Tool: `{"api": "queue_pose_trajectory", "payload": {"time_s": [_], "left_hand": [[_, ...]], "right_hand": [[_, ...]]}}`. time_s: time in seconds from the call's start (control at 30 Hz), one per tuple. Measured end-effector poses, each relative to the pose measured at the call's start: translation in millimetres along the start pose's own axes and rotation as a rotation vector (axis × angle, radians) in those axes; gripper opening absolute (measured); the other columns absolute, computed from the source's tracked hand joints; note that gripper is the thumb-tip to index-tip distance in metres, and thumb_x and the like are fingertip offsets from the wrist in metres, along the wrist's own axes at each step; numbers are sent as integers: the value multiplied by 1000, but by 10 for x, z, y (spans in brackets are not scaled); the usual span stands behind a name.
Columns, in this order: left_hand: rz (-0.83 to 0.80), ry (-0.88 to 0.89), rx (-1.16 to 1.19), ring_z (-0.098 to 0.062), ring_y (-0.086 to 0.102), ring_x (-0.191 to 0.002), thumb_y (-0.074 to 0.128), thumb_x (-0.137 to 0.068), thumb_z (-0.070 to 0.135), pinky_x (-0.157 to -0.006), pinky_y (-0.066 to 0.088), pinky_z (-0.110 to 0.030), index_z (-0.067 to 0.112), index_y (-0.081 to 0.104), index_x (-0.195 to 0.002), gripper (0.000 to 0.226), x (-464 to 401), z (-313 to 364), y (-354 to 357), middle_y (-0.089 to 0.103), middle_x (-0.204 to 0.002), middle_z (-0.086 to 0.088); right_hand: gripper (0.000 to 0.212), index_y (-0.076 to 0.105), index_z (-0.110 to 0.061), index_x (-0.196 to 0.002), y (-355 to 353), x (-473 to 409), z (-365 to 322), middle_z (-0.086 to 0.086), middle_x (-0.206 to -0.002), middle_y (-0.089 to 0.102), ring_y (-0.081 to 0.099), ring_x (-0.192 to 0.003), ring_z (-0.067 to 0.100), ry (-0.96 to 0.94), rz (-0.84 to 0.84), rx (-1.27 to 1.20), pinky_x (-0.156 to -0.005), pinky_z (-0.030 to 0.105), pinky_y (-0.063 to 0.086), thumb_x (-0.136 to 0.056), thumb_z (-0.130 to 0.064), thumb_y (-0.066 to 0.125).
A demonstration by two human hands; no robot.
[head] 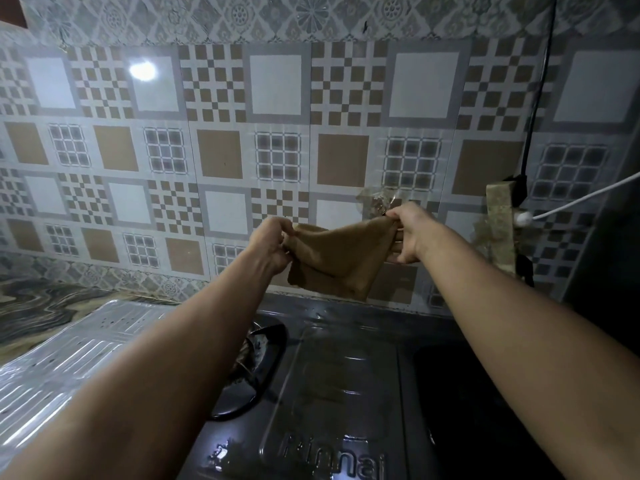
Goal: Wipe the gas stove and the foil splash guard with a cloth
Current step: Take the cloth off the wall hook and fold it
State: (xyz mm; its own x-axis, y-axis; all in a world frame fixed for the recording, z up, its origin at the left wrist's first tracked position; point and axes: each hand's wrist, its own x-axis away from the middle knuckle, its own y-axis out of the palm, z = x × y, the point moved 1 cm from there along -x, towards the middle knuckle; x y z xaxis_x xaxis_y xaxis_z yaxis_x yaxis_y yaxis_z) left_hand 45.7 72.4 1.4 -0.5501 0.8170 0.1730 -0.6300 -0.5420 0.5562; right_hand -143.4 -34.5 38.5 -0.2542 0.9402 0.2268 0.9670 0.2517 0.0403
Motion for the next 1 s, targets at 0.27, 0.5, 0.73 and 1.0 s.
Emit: {"api": "queue_pose_trajectory", "payload": {"time_s": [0.27,0.5,0.73,1.0], "left_hand": [[53,186,-355,-18,62,-95,69,-85,7,-61,54,-27,7,63,-116,32,-99,154,53,64,-113,-11],[-150,-288,-306,-18,64,-56,60,-89,-1,-57,60,-30,-5,50,-122,35,81,-31,130,62,-86,-14],[-42,-258,10,-10,54,-70,60,-88,-2,-76,51,-17,-1,57,-102,14,26,-95,117,62,-89,-10],[5,42,-179,-22,64,-89,64,-88,5,-63,52,-31,6,62,-115,27,76,112,196,64,-101,-10]], "right_hand": [[17,61,-16,-94,-7,-66,192,11,-104,66,63,-99,28,-192,110,-109,-91,48,53,-91,-33,60],[27,51,-4,-93,10,-57,223,6,-84,50,50,-71,19,34,269,-378,-56,25,51,-104,-24,37],[29,60,-11,-110,-96,-132,411,8,-95,65,65,-89,25,-39,181,-159,-88,39,55,-101,-25,37],[20,68,-6,-96,-94,-138,56,8,-91,69,67,-87,22,-337,192,107,-79,35,58,-79,-14,76]]}}
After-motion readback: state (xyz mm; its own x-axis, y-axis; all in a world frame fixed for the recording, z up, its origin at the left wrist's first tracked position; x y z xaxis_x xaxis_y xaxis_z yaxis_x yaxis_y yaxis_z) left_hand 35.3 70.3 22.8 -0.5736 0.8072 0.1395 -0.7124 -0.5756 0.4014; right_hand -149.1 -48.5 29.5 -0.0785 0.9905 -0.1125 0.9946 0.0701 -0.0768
